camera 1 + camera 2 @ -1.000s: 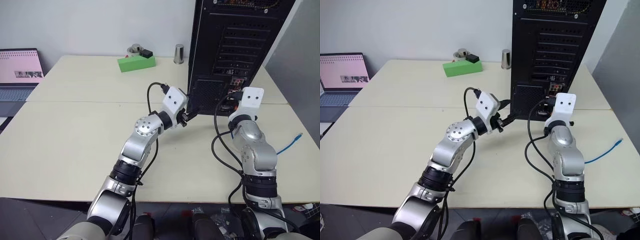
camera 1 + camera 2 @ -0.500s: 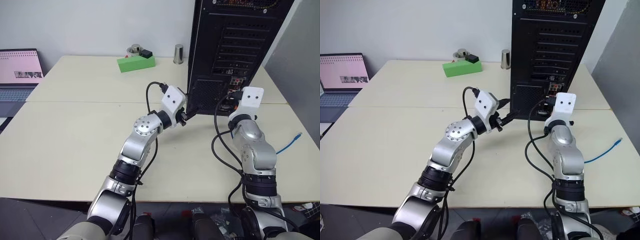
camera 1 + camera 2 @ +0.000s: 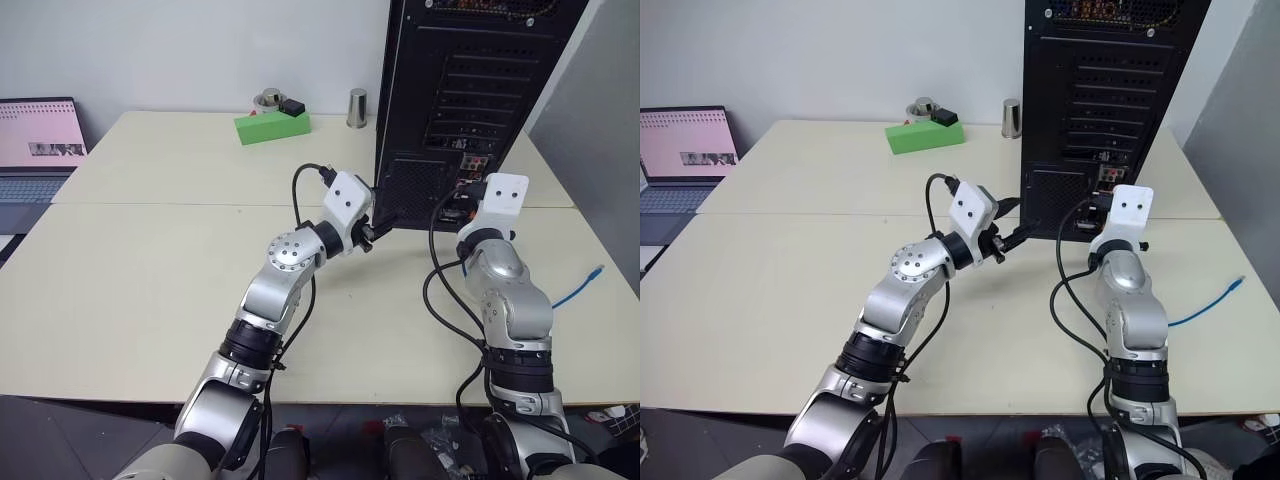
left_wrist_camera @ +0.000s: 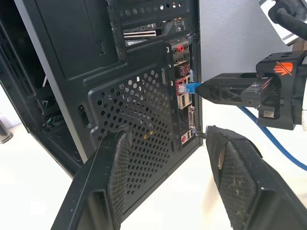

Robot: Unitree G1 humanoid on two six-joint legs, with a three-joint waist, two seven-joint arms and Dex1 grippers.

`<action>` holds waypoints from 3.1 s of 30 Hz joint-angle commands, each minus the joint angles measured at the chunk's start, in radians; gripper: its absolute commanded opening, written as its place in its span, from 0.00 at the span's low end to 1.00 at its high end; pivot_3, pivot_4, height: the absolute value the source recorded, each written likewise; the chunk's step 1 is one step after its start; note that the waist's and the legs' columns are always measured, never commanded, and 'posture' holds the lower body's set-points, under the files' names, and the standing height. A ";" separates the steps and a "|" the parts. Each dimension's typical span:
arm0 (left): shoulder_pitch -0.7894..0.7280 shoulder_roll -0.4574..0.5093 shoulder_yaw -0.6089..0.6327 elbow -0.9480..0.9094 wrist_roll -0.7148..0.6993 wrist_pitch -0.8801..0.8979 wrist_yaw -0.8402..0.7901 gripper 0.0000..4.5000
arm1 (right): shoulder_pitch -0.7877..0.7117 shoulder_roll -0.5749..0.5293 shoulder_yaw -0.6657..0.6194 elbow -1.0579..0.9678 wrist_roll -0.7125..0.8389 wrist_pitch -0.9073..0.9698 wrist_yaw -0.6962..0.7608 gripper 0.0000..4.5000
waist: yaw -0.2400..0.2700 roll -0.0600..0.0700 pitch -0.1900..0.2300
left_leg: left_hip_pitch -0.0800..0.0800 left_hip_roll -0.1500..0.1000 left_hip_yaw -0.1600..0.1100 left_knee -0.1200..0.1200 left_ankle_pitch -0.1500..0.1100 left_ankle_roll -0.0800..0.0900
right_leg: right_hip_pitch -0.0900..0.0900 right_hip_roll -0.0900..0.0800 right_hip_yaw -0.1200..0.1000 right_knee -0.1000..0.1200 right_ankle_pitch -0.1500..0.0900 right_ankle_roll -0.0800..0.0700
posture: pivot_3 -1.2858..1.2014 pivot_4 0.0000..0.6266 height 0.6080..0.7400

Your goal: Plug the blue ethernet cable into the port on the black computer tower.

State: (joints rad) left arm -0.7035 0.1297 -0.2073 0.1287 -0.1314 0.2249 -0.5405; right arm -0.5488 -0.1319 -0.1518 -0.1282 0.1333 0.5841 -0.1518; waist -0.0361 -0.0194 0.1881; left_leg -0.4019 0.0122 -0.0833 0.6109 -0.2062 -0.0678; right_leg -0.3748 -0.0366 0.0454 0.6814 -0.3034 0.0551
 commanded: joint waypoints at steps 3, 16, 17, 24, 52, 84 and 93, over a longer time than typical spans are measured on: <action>-0.012 -0.005 0.002 -0.034 0.002 -0.021 -0.011 0.58 | -0.023 -0.013 -0.019 -0.058 -0.018 -0.026 -0.009 0.00 | 0.000 0.000 0.000 | 0.000 0.000 0.000 0.000 0.000 0.000 | 0.000 0.000 0.000 0.000 0.000 0.000 | 0.52 0.24 1.00; -0.006 -0.006 -0.003 -0.039 0.006 -0.023 -0.024 0.58 | 0.021 0.004 0.009 -0.134 -0.010 0.041 0.012 0.00 | 0.001 0.000 0.000 | 0.000 0.000 0.000 -0.001 0.000 0.000 | -0.001 0.000 0.000 -0.001 0.000 0.000 | 0.52 0.24 1.00; -0.007 -0.006 -0.003 -0.038 0.006 -0.023 -0.024 0.58 | 0.021 0.005 0.009 -0.134 -0.010 0.042 0.011 0.00 | 0.001 0.000 0.000 | 0.000 0.000 0.000 -0.001 0.000 0.000 | -0.001 0.000 0.000 -0.001 0.000 0.000 | 0.52 0.24 1.00; -0.008 -0.006 -0.003 -0.037 0.006 -0.024 -0.024 0.58 | 0.022 0.005 0.006 -0.120 -0.026 0.040 0.004 0.00 | 0.001 0.000 0.000 | 0.000 0.000 0.000 -0.001 0.000 0.000 | -0.001 0.000 0.000 -0.001 0.000 0.000 | 0.52 0.24 1.00; -0.001 -0.016 0.006 -0.045 -0.006 -0.021 -0.029 0.58 | -0.017 -0.002 -0.003 -0.055 -0.047 -0.003 0.011 0.00 | 0.001 0.000 0.000 | 0.000 0.000 0.000 -0.001 0.000 0.000 | -0.001 0.000 0.000 -0.001 0.000 0.000 | 0.52 0.24 1.00; 0.004 -0.021 0.009 -0.060 -0.002 -0.013 -0.027 0.58 | -0.081 0.047 0.020 0.042 -0.081 -0.053 -0.029 0.00 | -0.005 0.000 0.000 | 0.000 0.000 0.000 -0.001 0.000 0.000 | -0.001 0.000 0.000 -0.001 0.000 0.000 | 0.52 0.24 1.00; 0.006 -0.033 0.022 -0.076 -0.032 0.008 -0.029 0.58 | -0.138 0.082 0.019 0.114 -0.084 -0.081 -0.053 0.00 | -0.024 0.000 0.000 | 0.000 0.000 0.000 -0.001 0.000 0.000 | -0.001 0.000 0.000 0.000 0.000 0.000 | 0.52 0.24 1.00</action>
State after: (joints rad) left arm -0.6934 0.1084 -0.2025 0.1071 -0.1420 0.2337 -0.5734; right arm -0.6381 -0.0520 -0.1344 -0.0153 0.0580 0.5413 -0.2008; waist -0.0600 -0.0193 0.1881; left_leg -0.4015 0.0125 -0.0830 0.6098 -0.2062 -0.0677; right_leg -0.3756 -0.0363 0.0461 0.6815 -0.3034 0.0551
